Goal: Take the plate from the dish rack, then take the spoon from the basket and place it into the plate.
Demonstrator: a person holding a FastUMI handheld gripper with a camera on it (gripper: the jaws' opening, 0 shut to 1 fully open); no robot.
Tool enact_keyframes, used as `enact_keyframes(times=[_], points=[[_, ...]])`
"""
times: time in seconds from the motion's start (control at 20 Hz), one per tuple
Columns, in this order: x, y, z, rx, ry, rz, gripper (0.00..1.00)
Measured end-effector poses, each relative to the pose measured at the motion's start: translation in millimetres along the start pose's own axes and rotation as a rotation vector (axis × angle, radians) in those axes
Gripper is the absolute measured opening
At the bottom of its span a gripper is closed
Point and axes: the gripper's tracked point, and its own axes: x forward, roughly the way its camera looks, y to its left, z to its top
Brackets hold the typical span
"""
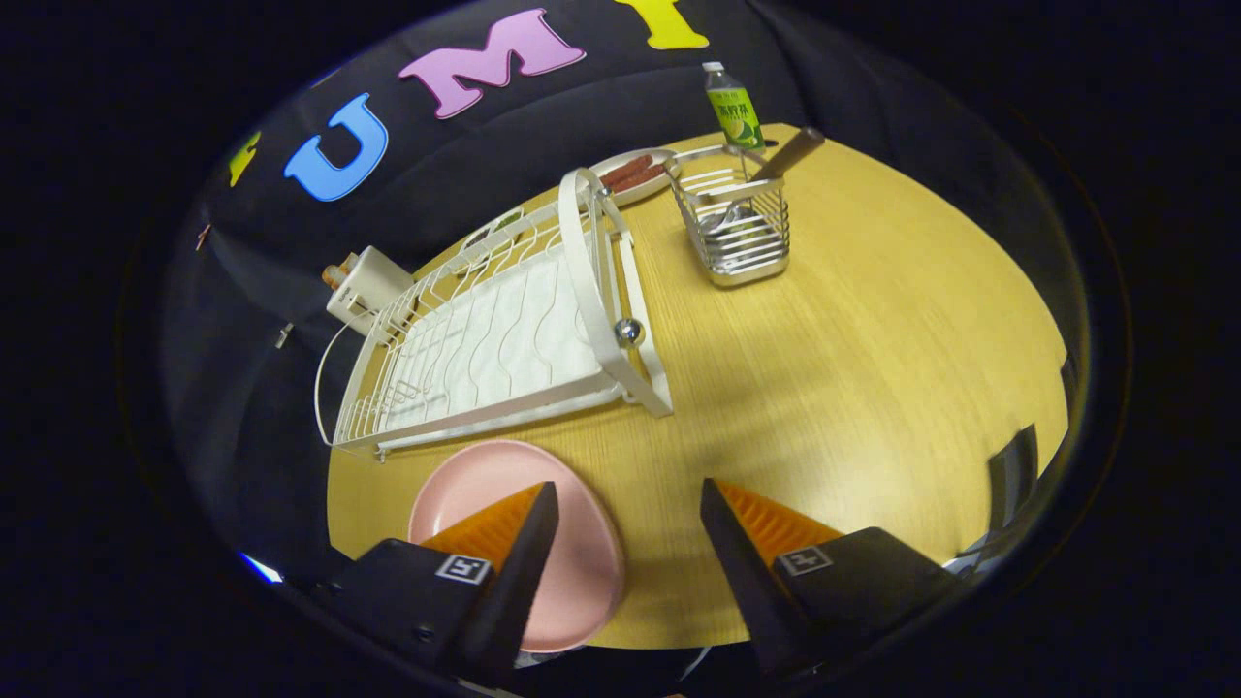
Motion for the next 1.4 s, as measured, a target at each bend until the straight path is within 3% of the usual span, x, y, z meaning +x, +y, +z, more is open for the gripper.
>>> enact_keyframes(times=[0.05, 0.25, 0.4, 0.6, 0.85, 1.1, 1.4], points=[[-6.0, -6.5, 11.7, -0.018, -0.041, -0.022, 0.99], [-35.6, -41.6, 69.8, -0.142, -0.228, -0.116, 0.99], [-55.1, -60.6, 105.5, -0.26, -0.352, -0.14, 0.98], [-62.6, -69.0, 145.7, -0.343, -0.499, -0.085, 0.98], [-30.2, -83.1, 184.6, -0.372, -0.537, 0.01, 0.98], [19.0, -92.2, 194.6, -0.324, -0.508, 0.083, 0.99], [40.5, -78.6, 203.7, -0.385, -0.572, 0.143, 0.95]])
